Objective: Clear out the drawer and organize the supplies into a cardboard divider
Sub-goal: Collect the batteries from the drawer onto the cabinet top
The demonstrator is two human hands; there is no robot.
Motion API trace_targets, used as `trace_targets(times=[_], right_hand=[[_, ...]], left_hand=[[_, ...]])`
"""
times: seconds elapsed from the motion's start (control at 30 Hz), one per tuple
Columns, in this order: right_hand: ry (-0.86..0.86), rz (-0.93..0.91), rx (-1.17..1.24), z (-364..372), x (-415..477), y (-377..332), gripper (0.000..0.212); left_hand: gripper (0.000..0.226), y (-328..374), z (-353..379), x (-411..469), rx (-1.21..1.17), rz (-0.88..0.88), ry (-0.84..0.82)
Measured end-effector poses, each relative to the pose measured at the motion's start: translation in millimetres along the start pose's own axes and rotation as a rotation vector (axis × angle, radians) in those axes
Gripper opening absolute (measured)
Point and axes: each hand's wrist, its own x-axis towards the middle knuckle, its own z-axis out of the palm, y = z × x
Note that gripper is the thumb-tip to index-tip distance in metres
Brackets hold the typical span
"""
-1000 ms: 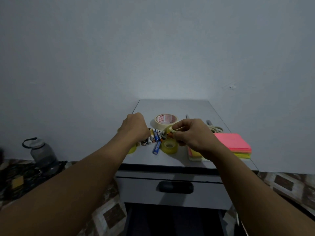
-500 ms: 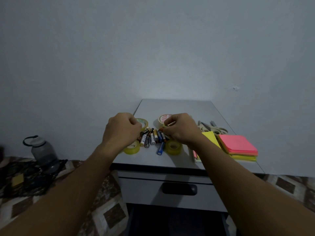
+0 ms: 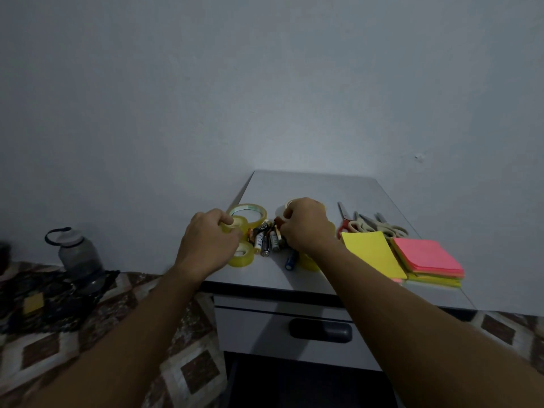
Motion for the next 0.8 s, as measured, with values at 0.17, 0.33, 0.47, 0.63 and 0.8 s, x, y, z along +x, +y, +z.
trace_targets(times=[0.17, 0.33, 0.47, 0.63, 0.8], right_hand=[[-0.01, -0.061, -0.129, -0.1, 2.0, 0.3, 0.013], [0.018, -0.067, -0.115, 1.3, 1.0, 2.0, 0.012], [0.022, -0.041, -0.048, -4.0, -1.1, 1.4, 0.011], [0.016, -0.062, 0.038, -21.6, -8.4, 0.1, 0.033], [0.06, -0.09, 0.175, -52.0, -32.0, 0.4, 0.031]], left_hand=[[0.026, -0.5, -0.5, -1.2, -0.01, -0.005, 0.0], [0.025, 1.6, -1.2, -3.0, -0.008, 0.001, 0.005], [0.03, 2.1, -2.8, -4.8, -0.007, 0.007, -0.01], [0.033, 3.8, -11.5, -8.2, -0.006, 0.026, 0.008], [0.017, 19.1, -32.2, -27.2, -0.106, 0.145, 0.105]])
